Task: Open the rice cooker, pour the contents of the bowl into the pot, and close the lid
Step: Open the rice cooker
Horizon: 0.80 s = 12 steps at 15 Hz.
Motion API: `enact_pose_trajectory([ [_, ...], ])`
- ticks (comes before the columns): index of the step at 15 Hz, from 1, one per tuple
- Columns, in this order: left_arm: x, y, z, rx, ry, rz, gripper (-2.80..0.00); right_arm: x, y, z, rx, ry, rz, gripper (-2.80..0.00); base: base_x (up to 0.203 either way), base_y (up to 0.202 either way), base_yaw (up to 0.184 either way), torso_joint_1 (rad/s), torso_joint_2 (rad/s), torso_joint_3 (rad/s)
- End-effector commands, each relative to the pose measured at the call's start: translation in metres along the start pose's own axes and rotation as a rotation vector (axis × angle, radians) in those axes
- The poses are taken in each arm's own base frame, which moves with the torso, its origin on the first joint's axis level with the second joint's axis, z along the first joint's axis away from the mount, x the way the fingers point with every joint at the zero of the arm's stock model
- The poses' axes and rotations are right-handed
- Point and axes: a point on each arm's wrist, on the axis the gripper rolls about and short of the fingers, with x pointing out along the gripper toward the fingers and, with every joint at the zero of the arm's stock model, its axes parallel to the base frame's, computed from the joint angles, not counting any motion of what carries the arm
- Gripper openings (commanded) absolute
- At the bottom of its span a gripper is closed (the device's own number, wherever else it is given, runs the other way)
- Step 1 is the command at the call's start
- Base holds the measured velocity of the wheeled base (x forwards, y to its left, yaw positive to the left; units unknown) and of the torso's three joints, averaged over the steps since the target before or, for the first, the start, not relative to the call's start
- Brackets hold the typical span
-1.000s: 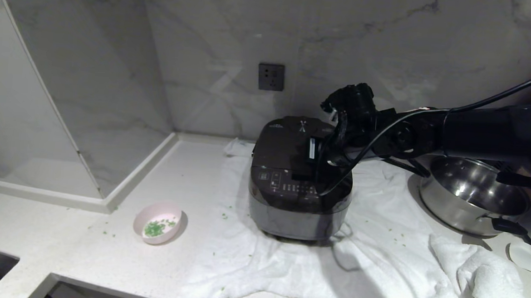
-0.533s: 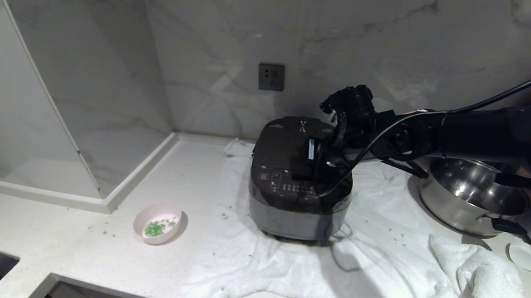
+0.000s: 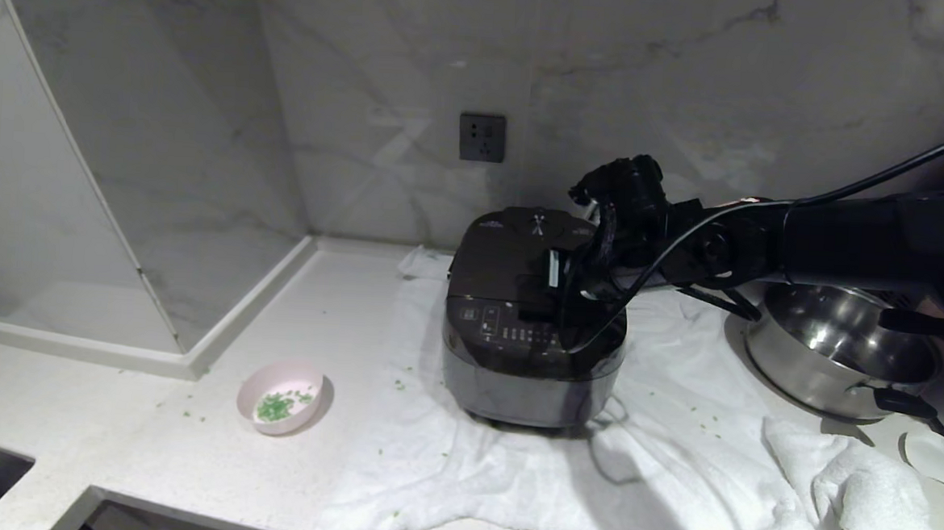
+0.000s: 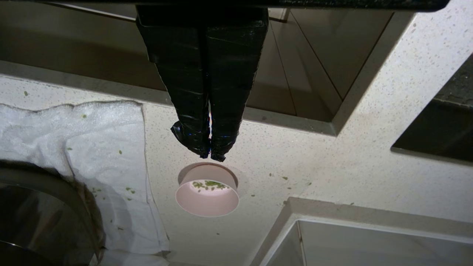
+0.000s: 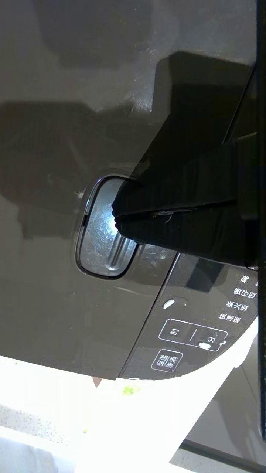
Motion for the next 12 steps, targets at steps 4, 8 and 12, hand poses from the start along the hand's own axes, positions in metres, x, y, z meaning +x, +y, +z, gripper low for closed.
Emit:
enact_pose_trajectory([
  [4, 0.0, 0.0, 0.0, 0.0, 0.001, 0.001, -2.8, 0.005, -0.003, -0.006, 0.005, 0.021, -0.006, -2.8, 0.0, 0.0, 0.0, 0.0, 0.0, 0.0],
  [8, 0.0, 0.0, 0.0, 0.0, 0.001, 0.001, -2.8, -0.003, 0.001, 0.001, 0.001, -0.014, 0.006, -2.8, 0.0, 0.0, 0.0, 0.0, 0.0, 0.0],
  [12, 0.0, 0.0, 0.0, 0.0, 0.001, 0.001, -2.8, -0.027, 0.011, 0.009, -0.008, -0.062, 0.034, -2.8, 0.0, 0.0, 0.0, 0.0, 0.0, 0.0],
])
